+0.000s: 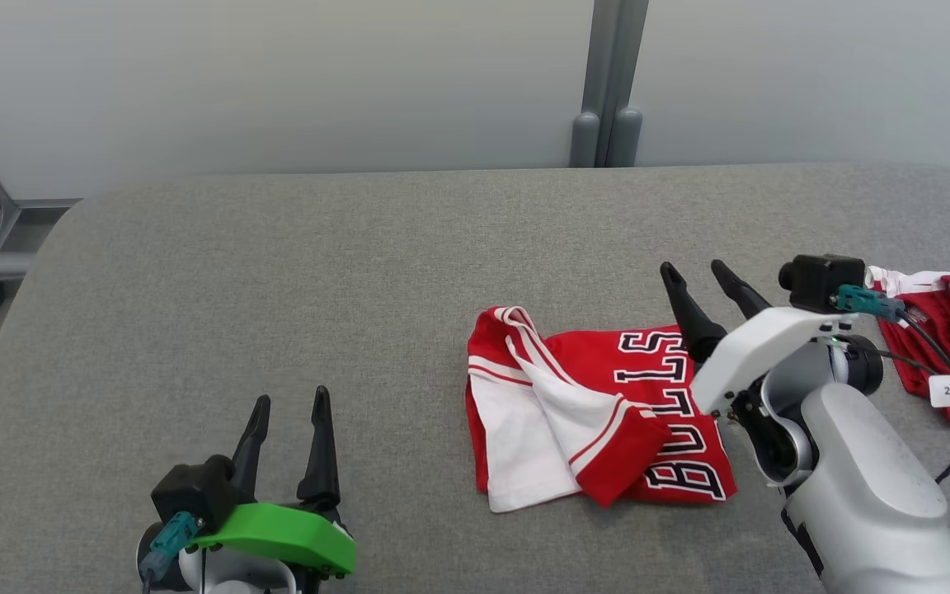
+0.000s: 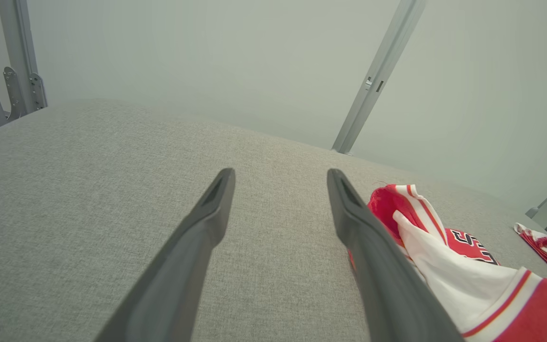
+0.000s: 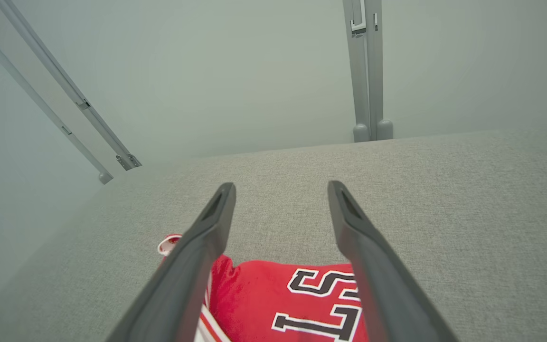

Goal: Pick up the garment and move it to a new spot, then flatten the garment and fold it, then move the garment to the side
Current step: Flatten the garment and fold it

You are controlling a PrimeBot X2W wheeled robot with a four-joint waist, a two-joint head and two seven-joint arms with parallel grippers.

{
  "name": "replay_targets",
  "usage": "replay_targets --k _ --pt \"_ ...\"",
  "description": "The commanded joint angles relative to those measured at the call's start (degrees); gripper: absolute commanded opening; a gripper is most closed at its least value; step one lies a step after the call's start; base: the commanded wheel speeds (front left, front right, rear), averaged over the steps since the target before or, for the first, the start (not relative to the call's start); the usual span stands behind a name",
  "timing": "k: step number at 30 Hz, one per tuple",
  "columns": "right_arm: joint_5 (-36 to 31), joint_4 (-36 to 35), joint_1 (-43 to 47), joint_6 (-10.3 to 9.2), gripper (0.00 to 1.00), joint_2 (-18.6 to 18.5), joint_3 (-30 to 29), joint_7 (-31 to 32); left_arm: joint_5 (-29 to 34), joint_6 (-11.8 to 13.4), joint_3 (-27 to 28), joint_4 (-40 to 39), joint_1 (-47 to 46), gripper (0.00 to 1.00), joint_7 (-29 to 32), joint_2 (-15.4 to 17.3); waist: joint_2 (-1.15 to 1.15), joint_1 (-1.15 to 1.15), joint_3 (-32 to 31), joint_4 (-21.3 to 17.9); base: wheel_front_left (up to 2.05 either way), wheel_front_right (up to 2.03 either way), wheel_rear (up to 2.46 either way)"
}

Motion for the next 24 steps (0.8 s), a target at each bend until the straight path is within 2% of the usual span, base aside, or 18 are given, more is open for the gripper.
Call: replay_targets --k 1,9,10,11,14,16,24 --pt "-0.9 -1.2 2.2 0.02 1.0 -0.1 -1.2 -0.7 -0.1 0.2 -0.3 -0.1 0.9 1.0 -0.2 0.1 0.0 0.0 0.0 -0.2 0.0 0.0 0.0" --pt "-3.4 -5.0 9.7 0.02 1.0 0.3 -5.2 -3.2 -0.3 0.4 -1.0 -0.4 0.6 1.0 -0.2 0.1 0.0 0.0 0.3 -0.1 0.0 0.0 0.0" --pt "-3.7 -5.0 10.5 0.02 0.82 0.5 -5.5 -3.8 -0.3 0.4 -1.0 -0.5 0.5 1.0 -0.2 0.2 0.0 0.0 0.4 0.0 0.0 0.0 0.0" --pt "-3.8 -4.9 11.3 0.02 0.56 0.7 -5.8 -4.4 -0.2 0.5 -1.0 -0.7 0.4 1.0 -0.1 0.4 0.0 0.0 0.4 0.2 0.0 0.0 0.0" --pt "-4.8 -3.7 13.5 0.01 0.19 0.5 -6.0 -6.7 -0.2 0.8 -0.8 -1.3 0.3 1.0 -0.1 0.8 0.0 0.0 0.6 0.9 0.0 0.0 0.0" --pt "-4.9 -2.6 14.5 0.02 0.0 0.7 -5.9 -8.2 -0.1 0.9 -0.7 -1.7 0.3 1.0 -0.1 1.1 0.0 0.0 0.7 1.5 0.0 0.0 0.0" --pt "-8.1 4.0 15.5 0.02 0.0 0.3 -6.0 -13.5 -0.2 1.5 -0.7 -3.1 0.6 1.0 0.5 1.8 0.0 0.0 1.2 4.4 0.0 0.0 0.0"
